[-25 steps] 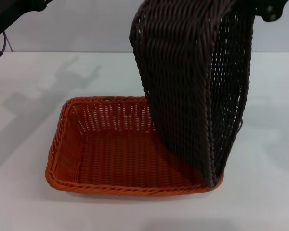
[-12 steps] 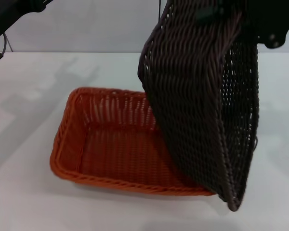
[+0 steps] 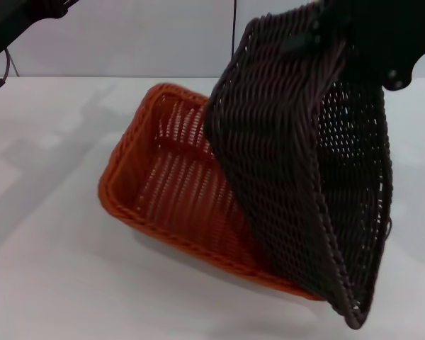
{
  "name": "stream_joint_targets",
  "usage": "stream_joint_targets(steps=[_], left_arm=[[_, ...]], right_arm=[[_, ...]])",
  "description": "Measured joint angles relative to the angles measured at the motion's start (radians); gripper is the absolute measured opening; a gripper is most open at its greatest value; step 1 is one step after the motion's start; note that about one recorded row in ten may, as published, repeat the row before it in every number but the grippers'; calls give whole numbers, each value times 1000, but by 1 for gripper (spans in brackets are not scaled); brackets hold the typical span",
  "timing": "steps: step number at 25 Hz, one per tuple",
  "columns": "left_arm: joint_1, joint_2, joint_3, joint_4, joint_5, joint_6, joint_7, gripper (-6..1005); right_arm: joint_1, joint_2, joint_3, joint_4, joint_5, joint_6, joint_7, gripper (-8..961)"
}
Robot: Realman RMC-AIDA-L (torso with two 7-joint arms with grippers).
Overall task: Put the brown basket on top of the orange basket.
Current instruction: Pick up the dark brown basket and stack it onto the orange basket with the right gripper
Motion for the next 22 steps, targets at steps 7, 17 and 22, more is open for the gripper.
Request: stream_joint_targets(steps=[7,17,22], left_arm=[[11,0,0,0,0,1,0,846],[15,0,-13,-12,0,18,0,846],[23,0,-14,-12,0,22,0,846]], right_arm=[[58,27,0,70,-100,-10,-1,156],[107,58,-13,124,-192,-28,-7,167],[124,79,-13,152,-253,-46,-9,172]])
